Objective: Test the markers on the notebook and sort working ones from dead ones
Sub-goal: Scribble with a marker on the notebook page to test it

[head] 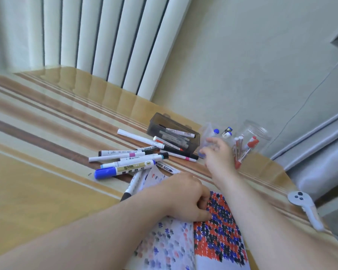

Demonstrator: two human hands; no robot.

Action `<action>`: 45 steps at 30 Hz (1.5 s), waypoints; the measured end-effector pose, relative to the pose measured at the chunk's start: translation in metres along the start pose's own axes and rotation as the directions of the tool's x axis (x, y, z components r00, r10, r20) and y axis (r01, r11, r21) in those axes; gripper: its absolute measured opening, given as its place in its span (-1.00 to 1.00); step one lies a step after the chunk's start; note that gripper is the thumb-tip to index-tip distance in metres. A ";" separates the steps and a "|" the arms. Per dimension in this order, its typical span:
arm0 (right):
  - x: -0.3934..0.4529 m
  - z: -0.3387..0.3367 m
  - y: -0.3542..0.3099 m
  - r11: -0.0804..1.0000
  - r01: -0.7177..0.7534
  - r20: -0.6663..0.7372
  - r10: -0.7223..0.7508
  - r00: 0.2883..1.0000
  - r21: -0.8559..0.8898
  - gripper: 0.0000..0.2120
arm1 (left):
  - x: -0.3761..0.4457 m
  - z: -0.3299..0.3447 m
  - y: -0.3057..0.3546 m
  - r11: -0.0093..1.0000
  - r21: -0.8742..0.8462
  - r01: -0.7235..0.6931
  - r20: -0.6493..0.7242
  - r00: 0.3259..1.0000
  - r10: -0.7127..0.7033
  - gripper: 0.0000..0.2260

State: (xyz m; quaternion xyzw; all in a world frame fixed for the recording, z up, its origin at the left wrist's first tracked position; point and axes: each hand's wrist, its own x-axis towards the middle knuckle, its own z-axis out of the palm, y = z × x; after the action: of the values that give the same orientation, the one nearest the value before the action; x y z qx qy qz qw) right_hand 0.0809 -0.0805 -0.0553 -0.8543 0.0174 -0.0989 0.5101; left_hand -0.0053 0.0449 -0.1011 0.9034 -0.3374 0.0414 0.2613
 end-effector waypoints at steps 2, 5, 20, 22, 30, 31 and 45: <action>-0.022 -0.019 0.018 0.987 0.092 0.025 -0.089 0.996 -0.129 -0.75 | 0.000 0.001 0.001 1.000 0.012 -0.002 -0.012 1.000 0.002 -0.71; -0.044 -0.058 0.049 0.964 0.111 0.006 -0.113 0.994 -0.242 -0.82 | 0.001 0.002 0.001 1.000 0.012 -0.001 -0.017 1.000 0.001 -0.71; -0.030 -0.107 0.077 0.862 0.105 0.006 -0.118 0.993 -0.496 -0.85 | 0.001 -0.001 0.004 0.999 0.021 0.028 0.015 0.999 -0.028 -0.67; -0.023 -0.084 0.056 0.829 0.227 0.129 -0.188 0.974 -0.511 -0.79 | 0.002 0.000 0.004 0.999 0.026 0.027 0.012 1.000 -0.027 -0.67; 0.008 -0.001 0.019 0.705 0.348 0.366 -0.133 0.921 -0.618 -0.91 | 0.001 0.000 0.005 0.999 0.033 0.011 -0.022 1.000 -0.010 -0.69; 0.008 0.001 0.020 0.682 0.364 0.363 -0.153 0.919 -0.634 -0.88 | 0.000 -0.001 0.006 0.999 0.034 0.006 -0.027 1.000 -0.005 -0.69; -0.052 -0.112 0.031 0.972 0.080 0.270 -0.017 0.963 -0.223 -0.81 | -0.001 -0.006 0.006 0.997 -0.032 0.071 -0.002 0.997 -0.071 -0.64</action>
State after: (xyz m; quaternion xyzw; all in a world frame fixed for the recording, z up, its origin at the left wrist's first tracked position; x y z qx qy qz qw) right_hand 0.0117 -0.1856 -0.0387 -0.9136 -0.0611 0.0069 0.4020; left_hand -0.0095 0.0441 -0.0935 0.9105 -0.3052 0.0279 0.2775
